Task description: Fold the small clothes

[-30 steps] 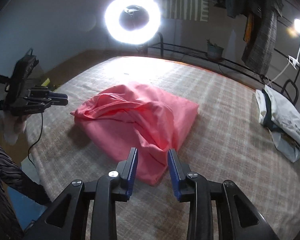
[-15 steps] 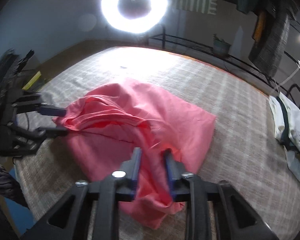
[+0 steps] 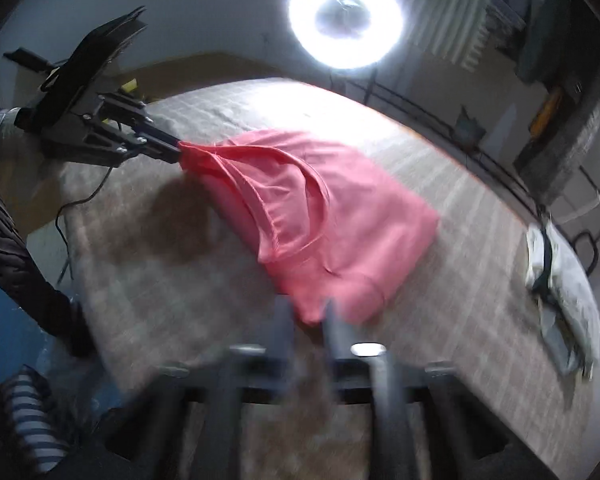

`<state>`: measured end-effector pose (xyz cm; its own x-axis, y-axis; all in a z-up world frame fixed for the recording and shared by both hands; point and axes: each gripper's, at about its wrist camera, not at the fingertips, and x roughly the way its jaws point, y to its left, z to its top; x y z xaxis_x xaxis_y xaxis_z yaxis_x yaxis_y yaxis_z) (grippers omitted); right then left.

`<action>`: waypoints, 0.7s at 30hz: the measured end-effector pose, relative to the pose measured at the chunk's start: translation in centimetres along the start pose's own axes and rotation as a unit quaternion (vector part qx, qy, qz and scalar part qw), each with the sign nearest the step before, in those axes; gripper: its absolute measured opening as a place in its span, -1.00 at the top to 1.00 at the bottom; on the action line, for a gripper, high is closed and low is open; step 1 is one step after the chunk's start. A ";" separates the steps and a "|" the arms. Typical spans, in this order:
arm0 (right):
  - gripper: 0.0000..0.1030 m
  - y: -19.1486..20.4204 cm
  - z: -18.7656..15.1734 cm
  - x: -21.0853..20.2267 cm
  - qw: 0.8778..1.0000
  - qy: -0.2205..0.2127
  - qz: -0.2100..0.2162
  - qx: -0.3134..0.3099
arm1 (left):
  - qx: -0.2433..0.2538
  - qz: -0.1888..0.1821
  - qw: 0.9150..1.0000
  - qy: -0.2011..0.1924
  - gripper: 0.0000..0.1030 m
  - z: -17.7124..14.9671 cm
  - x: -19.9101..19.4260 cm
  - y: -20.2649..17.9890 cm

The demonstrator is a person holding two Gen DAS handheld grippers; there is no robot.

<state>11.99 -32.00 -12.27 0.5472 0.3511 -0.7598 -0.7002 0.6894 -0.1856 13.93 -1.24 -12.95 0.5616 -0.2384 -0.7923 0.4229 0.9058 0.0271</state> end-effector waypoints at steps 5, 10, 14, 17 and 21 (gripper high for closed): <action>0.31 -4.8 -2.0 -1.4 0.978 -0.017 0.065 0.195 | -0.146 -0.039 0.988 -0.013 0.12 -0.1 -0.9 4.9; 0.23 -8.2 -3.5 1.5 0.926 0.010 0.131 0.353 | -0.306 -0.121 0.944 0.037 0.12 -1.6 2.7 8.6; 0.23 -8.0 -3.6 3.8 0.894 0.034 0.170 0.413 | -0.323 -0.141 0.934 0.057 0.12 -1.7 4.4 7.9; 0.43 -7.5 -3.4 4.9 0.890 0.044 0.181 0.416 | -0.275 -0.108 0.953 0.071 0.91 -0.6 5.0 6.0; 1.00 -8.2 -3.9 5.9 0.876 0.043 0.187 0.444 | -0.275 -0.091 0.956 0.047 0.99 0.3 3.2 5.1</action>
<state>19.18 -38.07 -17.65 0.2932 0.6342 -0.7154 -0.1703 0.7710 0.6137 18.07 2.48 -15.21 0.4376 -0.3996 -0.8055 0.0547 0.9060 -0.4197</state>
